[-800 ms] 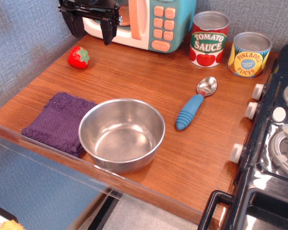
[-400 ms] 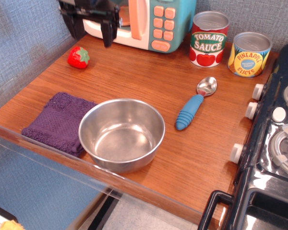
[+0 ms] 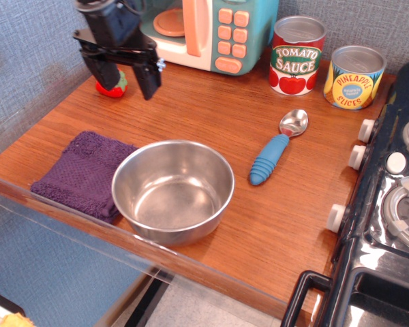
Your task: Move the purple cloth to the right of the strawberry.
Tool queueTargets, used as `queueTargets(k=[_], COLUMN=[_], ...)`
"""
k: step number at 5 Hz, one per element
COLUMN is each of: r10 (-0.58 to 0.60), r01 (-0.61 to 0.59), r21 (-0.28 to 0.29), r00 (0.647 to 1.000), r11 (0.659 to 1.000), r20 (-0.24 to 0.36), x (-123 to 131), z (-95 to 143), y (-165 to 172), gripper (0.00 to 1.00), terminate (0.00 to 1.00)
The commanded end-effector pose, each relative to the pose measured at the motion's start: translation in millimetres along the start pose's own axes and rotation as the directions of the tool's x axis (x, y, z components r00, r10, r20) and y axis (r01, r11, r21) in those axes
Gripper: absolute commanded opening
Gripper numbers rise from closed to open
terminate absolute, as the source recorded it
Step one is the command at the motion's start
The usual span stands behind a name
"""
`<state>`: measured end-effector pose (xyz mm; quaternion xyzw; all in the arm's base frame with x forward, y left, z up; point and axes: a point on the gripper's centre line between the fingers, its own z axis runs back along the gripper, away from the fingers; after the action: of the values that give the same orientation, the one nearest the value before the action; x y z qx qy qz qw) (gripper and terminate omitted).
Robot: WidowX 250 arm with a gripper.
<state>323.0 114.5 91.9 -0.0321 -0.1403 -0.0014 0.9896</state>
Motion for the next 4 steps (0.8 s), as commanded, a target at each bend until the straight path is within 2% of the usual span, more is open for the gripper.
queueTargets(k=[1, 2, 3, 4], r10=[-0.081, -0.055, -0.034, -0.021], r01=[0.083, 0.065, 0.053, 0.041], r21=[0.092, 0.127, 0.152, 0.142], r00=[0.996, 0.995, 0.992, 0.990], r11=[0.992, 0.990, 0.987, 0.989], r20=[-0.029, -0.082, -0.121, -0.138], x=[-52, -75, -89, -92], z=[37, 35, 23, 4], y=[11, 19, 19, 14], gripper=[1.00, 1.00, 1.00, 1.00], terminate=[0.00, 0.00, 0.00, 0.00])
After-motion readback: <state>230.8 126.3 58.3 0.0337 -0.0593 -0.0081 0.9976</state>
